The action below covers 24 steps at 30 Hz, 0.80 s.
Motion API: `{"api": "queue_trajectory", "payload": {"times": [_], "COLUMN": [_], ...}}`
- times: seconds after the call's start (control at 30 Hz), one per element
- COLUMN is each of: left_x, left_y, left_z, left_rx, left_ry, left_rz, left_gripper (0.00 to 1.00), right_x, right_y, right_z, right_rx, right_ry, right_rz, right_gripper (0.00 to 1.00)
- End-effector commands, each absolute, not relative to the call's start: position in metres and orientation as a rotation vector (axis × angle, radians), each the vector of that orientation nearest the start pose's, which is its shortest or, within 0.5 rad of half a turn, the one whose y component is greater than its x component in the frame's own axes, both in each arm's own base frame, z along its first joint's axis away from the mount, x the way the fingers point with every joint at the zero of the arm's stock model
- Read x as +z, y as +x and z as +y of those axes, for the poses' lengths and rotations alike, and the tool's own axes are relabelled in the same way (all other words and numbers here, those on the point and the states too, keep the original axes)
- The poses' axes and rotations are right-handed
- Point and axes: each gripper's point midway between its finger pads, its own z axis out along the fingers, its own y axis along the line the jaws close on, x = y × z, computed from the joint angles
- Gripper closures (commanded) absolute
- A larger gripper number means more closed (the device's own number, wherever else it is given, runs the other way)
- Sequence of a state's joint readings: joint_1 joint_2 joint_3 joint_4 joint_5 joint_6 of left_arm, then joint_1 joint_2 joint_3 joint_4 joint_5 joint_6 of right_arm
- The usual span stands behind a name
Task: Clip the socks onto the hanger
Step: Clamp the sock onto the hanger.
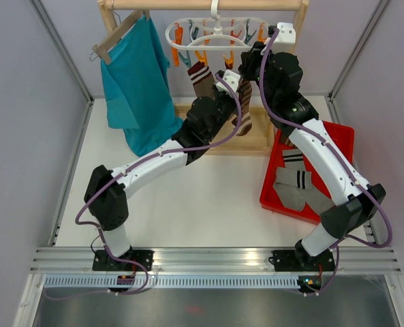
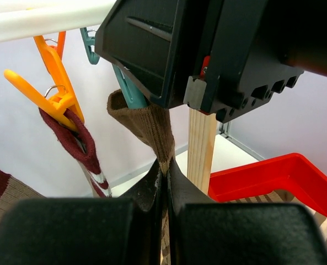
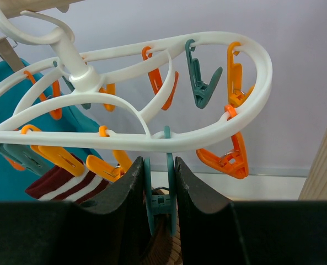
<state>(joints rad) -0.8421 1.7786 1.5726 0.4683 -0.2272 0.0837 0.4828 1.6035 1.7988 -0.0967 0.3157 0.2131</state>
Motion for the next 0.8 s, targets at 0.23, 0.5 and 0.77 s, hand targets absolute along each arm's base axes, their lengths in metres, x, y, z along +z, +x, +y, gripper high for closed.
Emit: {"api": "queue_trajectory", "payload": {"times": [0.23, 0.5, 0.77], "left_x": [0.429, 0.43, 0.427], "left_y": [0.418, 0.419, 0.421], "left_z": [-0.392, -0.391, -0.389], "left_rx": [-0.483, -0.483, -0.481], "left_ry": [0.377, 0.372, 0.365], "left_rz": [1.206, 1.204, 1.212], "left_gripper": [0.98, 0.98, 0.98], "right_x": [0.466, 0.479, 0.493], "right_y": [0.46, 0.452, 0.434], "right_z": [0.182, 0.18, 0.172], "right_rx": [0.295, 0.314, 0.336], "right_ry": [0.082, 0.085, 0.1], "right_rz": [1.512, 1.507, 1.509], "right_gripper": [0.78, 0.46, 0.28]}}
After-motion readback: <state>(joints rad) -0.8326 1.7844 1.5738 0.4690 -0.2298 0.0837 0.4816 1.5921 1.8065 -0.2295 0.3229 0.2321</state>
